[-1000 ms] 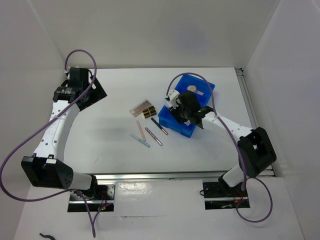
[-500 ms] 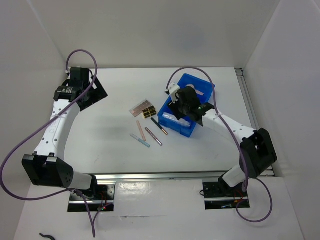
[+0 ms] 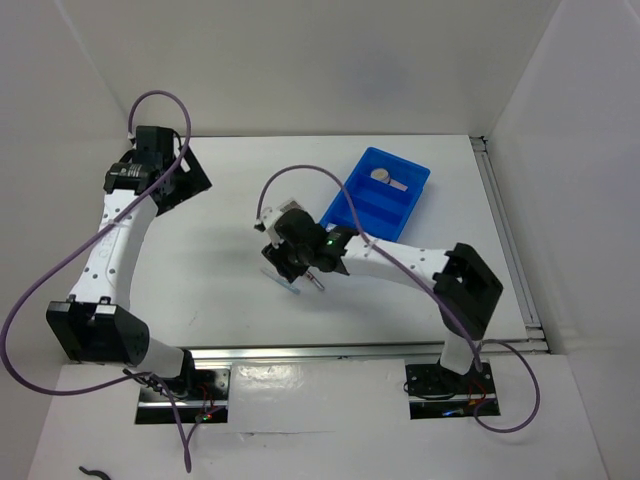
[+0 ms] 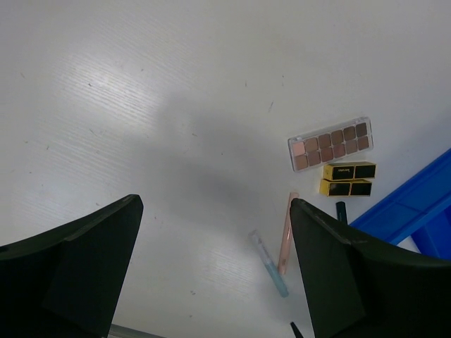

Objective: Organize the makeup

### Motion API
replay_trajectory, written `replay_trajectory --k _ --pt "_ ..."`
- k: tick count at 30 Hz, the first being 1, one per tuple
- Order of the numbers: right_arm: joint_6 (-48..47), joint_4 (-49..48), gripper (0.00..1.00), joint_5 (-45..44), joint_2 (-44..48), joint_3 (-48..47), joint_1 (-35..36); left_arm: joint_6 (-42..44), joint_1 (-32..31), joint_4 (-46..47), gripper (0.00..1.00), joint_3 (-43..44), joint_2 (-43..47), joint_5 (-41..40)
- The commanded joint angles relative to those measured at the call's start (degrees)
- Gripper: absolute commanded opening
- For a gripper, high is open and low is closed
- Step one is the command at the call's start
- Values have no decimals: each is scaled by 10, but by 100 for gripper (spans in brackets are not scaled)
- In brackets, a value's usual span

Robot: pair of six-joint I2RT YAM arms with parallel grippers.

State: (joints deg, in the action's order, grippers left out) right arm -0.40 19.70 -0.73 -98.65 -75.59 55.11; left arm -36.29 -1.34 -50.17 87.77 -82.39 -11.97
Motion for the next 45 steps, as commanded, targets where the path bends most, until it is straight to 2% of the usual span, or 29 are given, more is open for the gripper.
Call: replay_trajectory --k 1,4,18,21,25,30,35,39,45 --pt "35 41 52 0 -33 -12 3 18 4 -20 100 28 -12 -1" --pt "35 36 58 6 -57 -5 15 18 4 -14 100 21 -7 -1" --pt "24 15 57 -1 -137 0 15 18 4 -8 100 8 -7 -1" --pt "24 15 54 -1 -152 0 20 18 4 -3 100 8 -12 -1" --pt "13 15 44 -1 -163 0 32 23 4 -3 100 8 -12 -6" --pt "-6 15 30 5 -148 11 43 23 4 -3 100 8 -12 -6" --pt "-30 37 11 29 -127 4 43 23 4 3 100 3 -12 8" --pt "-49 60 9 36 -89 -18 43 23 4 -3 100 9 -17 13" --pt "-59 103 7 -60 -26 -73 25 23 4 -3 100 9 -17 33"
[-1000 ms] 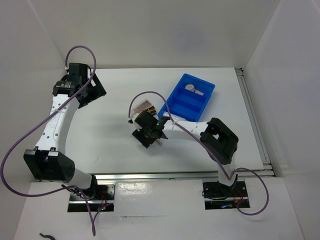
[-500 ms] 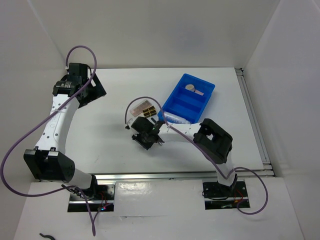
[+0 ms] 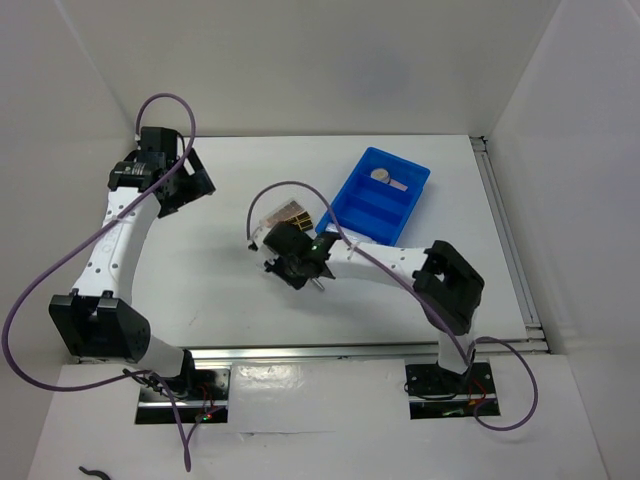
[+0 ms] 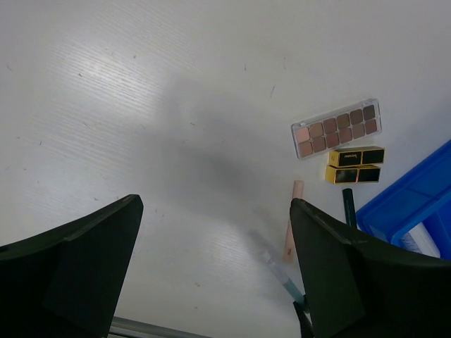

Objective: Organize the makeup

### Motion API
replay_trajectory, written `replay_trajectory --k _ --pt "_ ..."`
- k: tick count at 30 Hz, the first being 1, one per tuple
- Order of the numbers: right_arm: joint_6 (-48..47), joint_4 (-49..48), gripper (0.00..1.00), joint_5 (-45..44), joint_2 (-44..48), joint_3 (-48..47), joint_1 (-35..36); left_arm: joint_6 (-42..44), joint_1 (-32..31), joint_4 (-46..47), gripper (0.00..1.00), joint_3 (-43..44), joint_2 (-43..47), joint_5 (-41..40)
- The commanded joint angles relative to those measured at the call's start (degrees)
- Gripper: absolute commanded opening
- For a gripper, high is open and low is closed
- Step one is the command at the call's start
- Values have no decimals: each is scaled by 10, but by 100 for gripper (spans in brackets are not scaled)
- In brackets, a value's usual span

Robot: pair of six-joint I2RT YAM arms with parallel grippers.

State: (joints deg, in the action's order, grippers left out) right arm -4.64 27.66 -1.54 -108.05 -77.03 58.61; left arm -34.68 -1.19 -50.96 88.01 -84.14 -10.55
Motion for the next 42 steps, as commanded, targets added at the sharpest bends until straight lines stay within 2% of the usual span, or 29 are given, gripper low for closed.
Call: replay_trajectory --k 1,5,9,16,19,27,36,40,42 --pt "-17 31 7 -62 74 -72 -18 7 2 5 100 13 -7 26" --pt "-55 14 7 -135 113 -59 -60 -4 2 0 100 34 -26 26" --pt "-95 3 6 -180 126 -44 -142 -4 2 5 100 34 -26 47" --pt "-141 -61 6 -155 150 2 -262 1 2 34 100 23 -31 78" --pt "-155 -74 6 -142 150 21 -291 7 2 34 100 23 -31 78" --pt "-160 -96 6 -112 127 65 -315 12 2 39 100 -16 -31 68" --pt "-149 -113 6 -101 90 87 -326 17 2 39 100 -10 -55 62" --pt "-137 -113 26 -109 85 77 -326 17 2 39 100 -5 -61 62" --pt "-132 -108 40 -115 85 68 -331 17 2 39 100 -5 -66 62"
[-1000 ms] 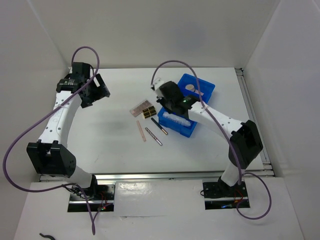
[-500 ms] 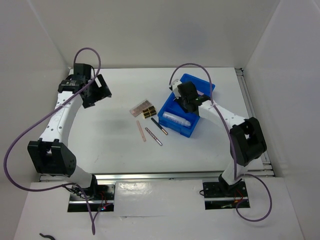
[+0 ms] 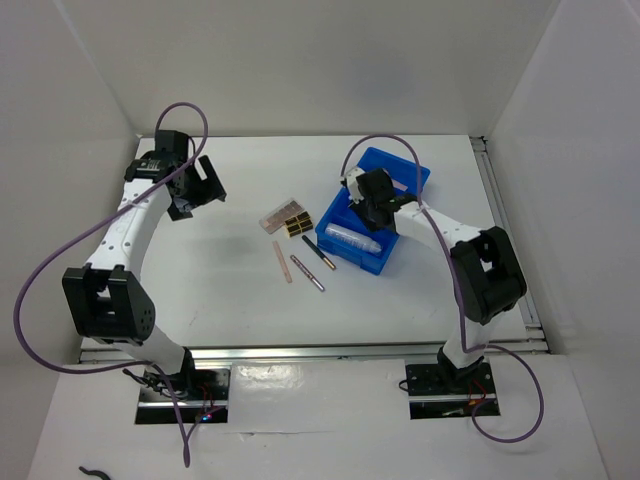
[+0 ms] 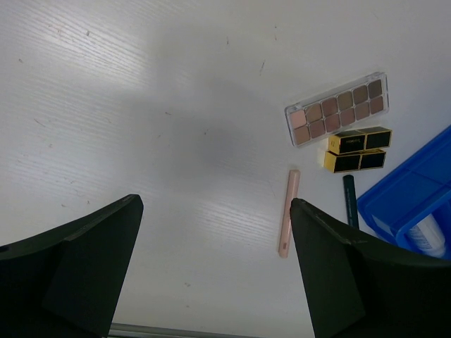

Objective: Organize the makeup

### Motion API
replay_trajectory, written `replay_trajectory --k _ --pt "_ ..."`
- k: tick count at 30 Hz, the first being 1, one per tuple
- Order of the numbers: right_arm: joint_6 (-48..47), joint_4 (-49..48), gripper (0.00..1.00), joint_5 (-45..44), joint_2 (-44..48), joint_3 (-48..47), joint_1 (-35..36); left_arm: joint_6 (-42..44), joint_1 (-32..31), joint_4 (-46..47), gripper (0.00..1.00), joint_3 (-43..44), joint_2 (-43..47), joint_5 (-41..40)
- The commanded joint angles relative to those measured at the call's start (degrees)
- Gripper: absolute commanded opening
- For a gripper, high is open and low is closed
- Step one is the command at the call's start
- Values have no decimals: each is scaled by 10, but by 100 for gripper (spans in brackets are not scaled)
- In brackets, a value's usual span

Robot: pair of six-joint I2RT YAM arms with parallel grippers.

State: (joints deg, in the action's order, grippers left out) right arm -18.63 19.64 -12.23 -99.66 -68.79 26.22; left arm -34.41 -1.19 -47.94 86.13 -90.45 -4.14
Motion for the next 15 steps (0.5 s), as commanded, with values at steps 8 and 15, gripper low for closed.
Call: replay_trajectory --k 8,15 --pt "69 78 56 -18 27 -128 -2 21 2 14 99 26 -14 13" --pt "169 137 52 98 56 -167 134 21 2 14 99 20 13 -13"
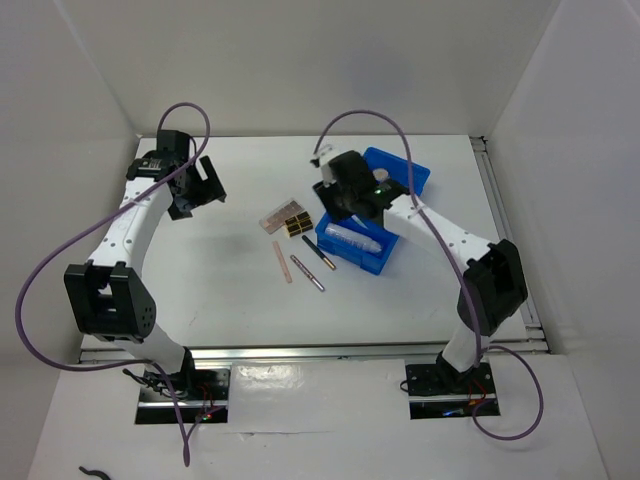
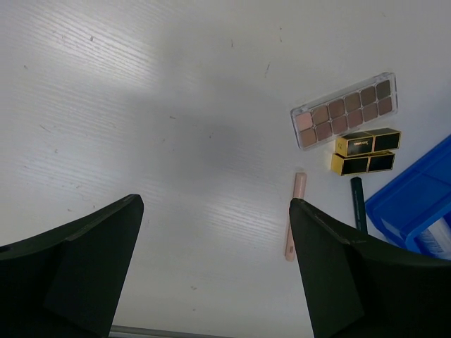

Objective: Organize the makeup

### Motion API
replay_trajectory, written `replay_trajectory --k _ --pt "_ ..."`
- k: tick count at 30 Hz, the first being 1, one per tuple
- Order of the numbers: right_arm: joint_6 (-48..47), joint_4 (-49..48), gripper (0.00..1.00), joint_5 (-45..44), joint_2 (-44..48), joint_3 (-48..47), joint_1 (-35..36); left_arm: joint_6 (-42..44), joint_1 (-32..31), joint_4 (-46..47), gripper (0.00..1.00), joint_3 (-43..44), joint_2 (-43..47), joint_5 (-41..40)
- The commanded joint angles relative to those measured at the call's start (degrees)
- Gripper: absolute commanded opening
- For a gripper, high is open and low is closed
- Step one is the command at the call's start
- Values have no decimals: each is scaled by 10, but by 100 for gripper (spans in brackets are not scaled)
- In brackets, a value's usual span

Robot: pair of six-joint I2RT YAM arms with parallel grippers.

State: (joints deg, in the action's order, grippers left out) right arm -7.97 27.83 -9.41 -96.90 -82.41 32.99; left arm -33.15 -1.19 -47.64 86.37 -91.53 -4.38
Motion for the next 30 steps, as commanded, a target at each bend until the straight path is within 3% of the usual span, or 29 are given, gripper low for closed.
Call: replay_trajectory --k 1,5,8,16,30 --pt "85 63 52 87 22 -31 86 8 2 11 99 18 29 -16" --pt "128 61 52 87 9 -3 181 2 2 6 99 13 35 -16" --pt "147 55 52 80 -15 19 205 -7 2 -1 99 13 35 -31" --pt "158 -29 50 55 -60 82 205 -12 2 -6 99 7 35 -26" --pt "163 -84 50 -8 -118 105 197 -12 2 -6 99 2 40 -14"
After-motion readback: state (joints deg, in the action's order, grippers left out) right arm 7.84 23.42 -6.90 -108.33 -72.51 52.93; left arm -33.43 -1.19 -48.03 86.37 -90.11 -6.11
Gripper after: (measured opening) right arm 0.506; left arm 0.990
